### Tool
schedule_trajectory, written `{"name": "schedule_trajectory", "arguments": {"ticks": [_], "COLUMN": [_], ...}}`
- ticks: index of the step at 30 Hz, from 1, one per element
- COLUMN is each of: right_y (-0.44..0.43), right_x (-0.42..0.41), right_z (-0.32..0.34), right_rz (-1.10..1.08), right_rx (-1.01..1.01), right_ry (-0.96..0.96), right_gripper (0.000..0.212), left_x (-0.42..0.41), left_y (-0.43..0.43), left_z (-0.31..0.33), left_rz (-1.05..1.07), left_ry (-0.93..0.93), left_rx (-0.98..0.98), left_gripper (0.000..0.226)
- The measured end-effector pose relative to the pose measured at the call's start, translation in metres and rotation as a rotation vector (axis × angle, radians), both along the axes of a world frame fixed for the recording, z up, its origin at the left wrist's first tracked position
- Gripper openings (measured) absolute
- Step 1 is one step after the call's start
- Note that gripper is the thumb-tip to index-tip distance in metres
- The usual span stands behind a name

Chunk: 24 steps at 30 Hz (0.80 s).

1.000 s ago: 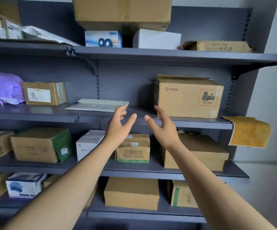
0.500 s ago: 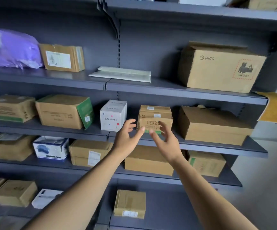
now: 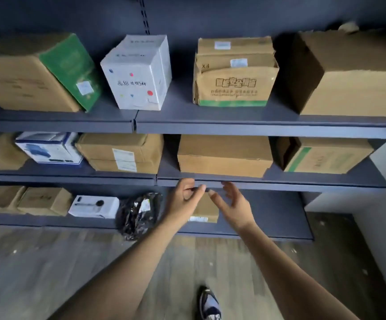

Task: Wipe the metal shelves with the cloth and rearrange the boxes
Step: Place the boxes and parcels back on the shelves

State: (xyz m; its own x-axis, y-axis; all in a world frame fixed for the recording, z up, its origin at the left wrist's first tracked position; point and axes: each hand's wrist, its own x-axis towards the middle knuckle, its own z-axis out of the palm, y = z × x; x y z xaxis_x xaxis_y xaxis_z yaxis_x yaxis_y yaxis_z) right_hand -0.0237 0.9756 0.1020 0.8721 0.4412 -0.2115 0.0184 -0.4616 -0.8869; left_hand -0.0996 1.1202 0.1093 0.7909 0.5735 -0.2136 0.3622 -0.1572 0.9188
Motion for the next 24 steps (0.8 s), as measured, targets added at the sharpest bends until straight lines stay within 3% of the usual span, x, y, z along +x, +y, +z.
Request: {"name": "schedule_trajectory", "arguments": {"ticks": [5, 10, 18, 24], "right_y": [0.006, 0.025, 0.049, 0.058], "right_x": [-0.003, 0.013, 0.071, 0.118], "right_z": [-0.109, -0.251, -0.465, -0.576], "right_rz": [-0.029, -0.081, -0.133, -0.159], "right_rx": [-0.125, -0.178, -0.243, -0.234], "right_ry": [0.100, 0.131, 0.085, 0.012], "right_gripper": [0.064, 0.080, 0.090, 0.096], "left_x": [-0.003, 0.013, 0.054, 0.083], "left_y": [0.020, 0.049, 0.098, 0.133], "left_z": [-0.120, -0.268, -0.488, -0.601], "left_rz": [0.022, 0.004, 0.045, 0.123], "left_ry": [0.131, 0.214, 0.238, 0.160], "left_rx": [-0.016, 0.024, 0.155, 0.165], "left_gripper": [0.075, 0.050, 0.077, 0.094]}}
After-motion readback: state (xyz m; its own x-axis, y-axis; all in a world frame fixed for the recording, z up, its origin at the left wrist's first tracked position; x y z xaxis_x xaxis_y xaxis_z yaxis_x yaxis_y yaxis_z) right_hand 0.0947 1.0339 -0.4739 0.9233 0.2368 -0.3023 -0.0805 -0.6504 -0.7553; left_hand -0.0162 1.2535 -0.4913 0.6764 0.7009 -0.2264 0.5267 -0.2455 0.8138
